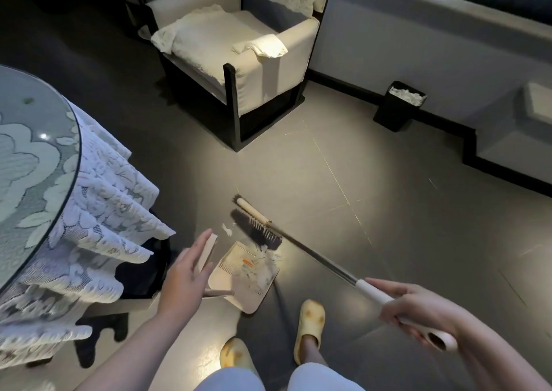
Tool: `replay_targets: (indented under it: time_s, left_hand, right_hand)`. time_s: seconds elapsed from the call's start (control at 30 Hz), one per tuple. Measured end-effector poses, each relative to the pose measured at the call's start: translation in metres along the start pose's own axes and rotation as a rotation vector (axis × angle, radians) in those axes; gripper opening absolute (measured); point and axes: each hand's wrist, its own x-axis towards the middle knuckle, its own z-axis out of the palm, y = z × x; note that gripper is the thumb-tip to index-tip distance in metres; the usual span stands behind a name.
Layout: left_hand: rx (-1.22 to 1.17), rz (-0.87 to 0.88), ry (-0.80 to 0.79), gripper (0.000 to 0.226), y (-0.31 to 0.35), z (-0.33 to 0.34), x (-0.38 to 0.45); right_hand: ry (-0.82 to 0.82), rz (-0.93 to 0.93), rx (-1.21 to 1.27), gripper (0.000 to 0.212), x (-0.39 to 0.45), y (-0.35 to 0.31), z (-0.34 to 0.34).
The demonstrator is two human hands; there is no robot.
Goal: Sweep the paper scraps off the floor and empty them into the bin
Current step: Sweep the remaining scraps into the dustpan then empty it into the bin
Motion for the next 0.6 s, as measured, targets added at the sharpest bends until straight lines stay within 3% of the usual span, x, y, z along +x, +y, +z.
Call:
replay_targets:
  time_s: [0.1, 0.27, 0.6]
  left_hand:
    - [0.014, 0.026, -0.041, 0.074, -0.005, -0.015, -0.004]
    - [0.08, 0.062, -0.081, 0.07, -0.01, -0.028, -0.005]
    - [0.136, 0.008, 0.026, 0.066, -0.013, -0.023, -0.005]
  right_hand:
    - [0.057, -0.006, 0.022, 0.068, 0.015, -0.007, 0.016]
    - [0.116, 0.012, -0.026, 0.067, 0.051, -0.015, 0.06]
    - [-0.079, 0.098, -0.062, 0.068, 0.037, 0.005, 0.112]
